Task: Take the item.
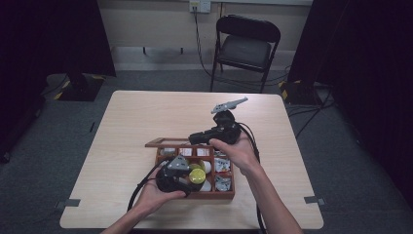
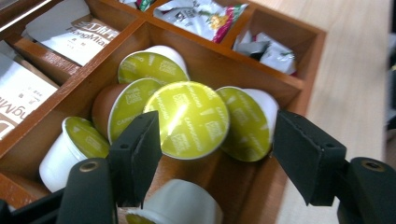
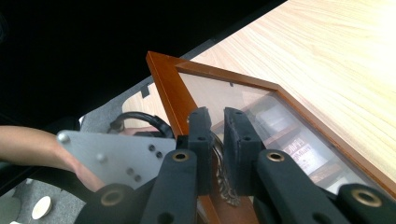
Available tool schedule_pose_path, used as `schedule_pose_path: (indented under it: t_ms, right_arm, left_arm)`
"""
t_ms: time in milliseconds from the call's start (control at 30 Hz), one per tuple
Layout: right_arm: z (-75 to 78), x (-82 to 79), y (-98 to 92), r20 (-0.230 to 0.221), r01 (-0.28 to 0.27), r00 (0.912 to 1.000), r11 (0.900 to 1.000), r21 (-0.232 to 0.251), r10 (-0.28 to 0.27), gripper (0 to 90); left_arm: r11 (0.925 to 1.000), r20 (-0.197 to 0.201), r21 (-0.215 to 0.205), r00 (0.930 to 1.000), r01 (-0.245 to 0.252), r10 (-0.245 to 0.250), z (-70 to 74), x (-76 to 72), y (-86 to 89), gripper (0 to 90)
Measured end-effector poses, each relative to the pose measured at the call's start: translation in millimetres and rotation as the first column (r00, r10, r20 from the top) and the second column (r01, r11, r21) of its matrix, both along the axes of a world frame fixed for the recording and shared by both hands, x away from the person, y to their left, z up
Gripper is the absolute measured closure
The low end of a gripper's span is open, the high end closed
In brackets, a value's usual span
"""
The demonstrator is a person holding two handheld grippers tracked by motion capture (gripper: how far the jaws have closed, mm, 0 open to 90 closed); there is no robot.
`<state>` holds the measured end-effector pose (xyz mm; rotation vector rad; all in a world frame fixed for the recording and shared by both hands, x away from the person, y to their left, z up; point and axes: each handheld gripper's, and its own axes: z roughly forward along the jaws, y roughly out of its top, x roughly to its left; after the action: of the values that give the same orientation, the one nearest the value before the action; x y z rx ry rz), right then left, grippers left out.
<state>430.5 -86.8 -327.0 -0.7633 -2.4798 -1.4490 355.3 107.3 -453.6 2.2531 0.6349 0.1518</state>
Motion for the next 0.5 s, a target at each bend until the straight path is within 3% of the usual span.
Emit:
schedule_pose_path:
  t_ms: [67, 167, 233, 333, 500]
  right_arm:
    - [-0.1, 0.3, -0.2, -0.001, -0.001, 1.0000, 1.000, 0.001, 0.001, 81.5]
    - [-0.2, 0.4, -0.4, -0.003, -0.001, 1.0000, 1.000, 0.002, 0.001, 81.5]
    - [-0.2, 0.3, -0.2, -0.003, -0.001, 1.0000, 1.000, 0.002, 0.001, 81.5]
    - [-0.1, -0.1, 0.1, -0.004, 0.000, 1.0000, 1.000, 0.000, 0.000, 81.5]
    - [-0.1, 0.1, 0.1, -0.002, -0.001, 1.0000, 1.000, 0.001, 0.001, 81.5]
  left_arm:
    - [1.0000, -0.015, 0.005, 0.9998, -0.008, 0.008, -2.7, 3.0, -2.4, 29.8]
    - [0.9997, -0.005, 0.019, 0.9998, -0.018, 0.018, -4.1, 4.9, -5.5, 30.5]
    - [0.9988, -0.027, 0.046, 0.9995, -0.013, 0.014, -5.4, 9.2, -7.9, 30.3]
    - [0.9973, -0.026, 0.072, 0.9995, -0.017, 0.019, -4.5, 15.8, -9.9, 30.2]
    - [0.9968, -0.051, 0.079, 0.9987, 0.008, -0.004, -5.8, 21.7, -13.1, 31.5]
